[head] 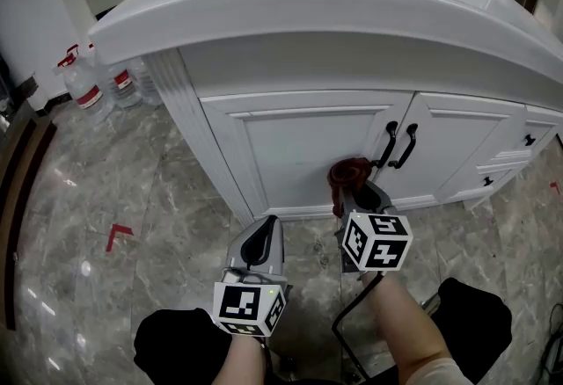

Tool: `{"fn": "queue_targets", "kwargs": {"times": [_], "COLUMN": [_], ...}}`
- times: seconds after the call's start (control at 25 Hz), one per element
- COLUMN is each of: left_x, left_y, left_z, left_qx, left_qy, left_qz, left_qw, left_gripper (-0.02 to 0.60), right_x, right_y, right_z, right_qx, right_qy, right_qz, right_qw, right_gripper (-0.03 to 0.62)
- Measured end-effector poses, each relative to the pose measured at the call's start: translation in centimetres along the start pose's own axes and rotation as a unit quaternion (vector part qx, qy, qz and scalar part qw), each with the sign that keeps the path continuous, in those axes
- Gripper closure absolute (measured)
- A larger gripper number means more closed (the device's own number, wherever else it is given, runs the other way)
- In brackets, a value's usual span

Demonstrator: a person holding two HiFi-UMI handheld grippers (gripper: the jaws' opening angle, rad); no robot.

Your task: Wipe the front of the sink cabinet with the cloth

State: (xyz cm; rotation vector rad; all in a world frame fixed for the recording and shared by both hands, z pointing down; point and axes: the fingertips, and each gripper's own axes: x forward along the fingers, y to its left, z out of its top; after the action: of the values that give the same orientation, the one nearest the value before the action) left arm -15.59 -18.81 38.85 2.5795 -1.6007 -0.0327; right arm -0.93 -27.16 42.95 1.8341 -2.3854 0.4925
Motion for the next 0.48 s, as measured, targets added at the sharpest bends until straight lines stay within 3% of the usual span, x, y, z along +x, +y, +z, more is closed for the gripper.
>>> {"fn": "queue_targets", "kwargs": {"times": [0.32,0.48], "left_x": [0.8,0.2], "left_y": [-1.6,-0.7], "left_z": [-0.5,-1.1], "left_qx": [0.001,0.002], "left_qy": [0.003,0.014], "left_qz": [-0.009,0.004], "left_qw": [1.0,0.9999], "left_gripper": [0.581,0.581], "right_x": [-2.0,-2.3], "right_y": [-4.2,-3.4], "right_z": [0.4,-0.2], "right_qx": [0.0,0.004], "right_qy": [-0.004,0.0], "right_qz": [-0.048,-0.045], "right_qw": [0.999,0.999], "right_gripper": [0.513,0.514]}}
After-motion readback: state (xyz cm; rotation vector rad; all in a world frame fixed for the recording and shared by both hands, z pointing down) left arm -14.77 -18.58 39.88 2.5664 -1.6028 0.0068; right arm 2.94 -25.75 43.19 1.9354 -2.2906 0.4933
